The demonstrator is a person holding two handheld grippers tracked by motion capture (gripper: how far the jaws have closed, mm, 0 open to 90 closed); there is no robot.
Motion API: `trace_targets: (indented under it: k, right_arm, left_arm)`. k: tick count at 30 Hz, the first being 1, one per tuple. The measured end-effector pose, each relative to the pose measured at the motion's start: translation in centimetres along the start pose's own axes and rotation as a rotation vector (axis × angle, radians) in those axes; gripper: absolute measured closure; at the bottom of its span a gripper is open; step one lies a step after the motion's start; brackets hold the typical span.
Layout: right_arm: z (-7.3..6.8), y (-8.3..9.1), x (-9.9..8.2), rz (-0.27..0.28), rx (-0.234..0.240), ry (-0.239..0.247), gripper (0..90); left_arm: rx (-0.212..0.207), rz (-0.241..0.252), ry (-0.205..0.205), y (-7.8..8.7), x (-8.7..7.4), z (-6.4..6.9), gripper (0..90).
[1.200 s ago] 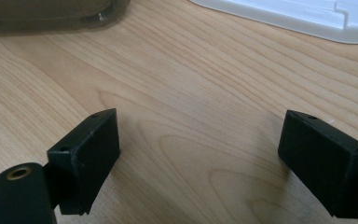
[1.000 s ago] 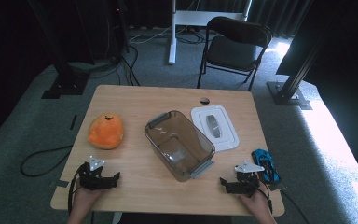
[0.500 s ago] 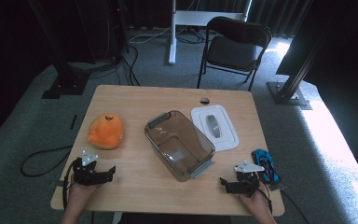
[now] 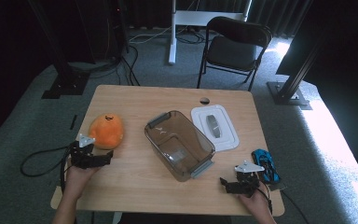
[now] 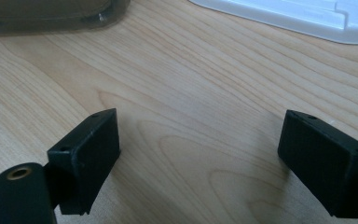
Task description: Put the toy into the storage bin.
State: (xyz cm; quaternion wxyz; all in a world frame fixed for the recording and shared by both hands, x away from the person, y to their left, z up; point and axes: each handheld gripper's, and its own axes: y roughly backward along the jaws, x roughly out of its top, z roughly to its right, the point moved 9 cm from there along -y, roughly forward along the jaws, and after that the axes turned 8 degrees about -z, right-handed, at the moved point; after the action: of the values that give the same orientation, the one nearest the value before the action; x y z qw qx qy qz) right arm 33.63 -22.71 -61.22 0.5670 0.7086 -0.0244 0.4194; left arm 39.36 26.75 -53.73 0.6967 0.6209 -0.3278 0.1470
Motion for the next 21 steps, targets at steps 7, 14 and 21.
trace_targets:
  k: [7, 14, 21]
  right_arm:
    - [0.0, 0.0, 0.0, 0.000, 0.000, 0.000, 12.0]
    - [0.0, 0.0, 0.0, 0.000, 0.000, 0.000, 12.0]
    - [0.0, 0.0, 0.0, 0.000, -0.001, -0.002, 12.1]
  left_arm:
    - [-0.015, 0.016, 0.025, -0.7, 2.7, -0.9, 2.2]
    - [-0.008, 0.002, 0.031, -2.1, 4.5, -1.4, 2.3]
    - [0.020, -0.028, 0.058, -3.8, 5.4, -2.2, 4.5]
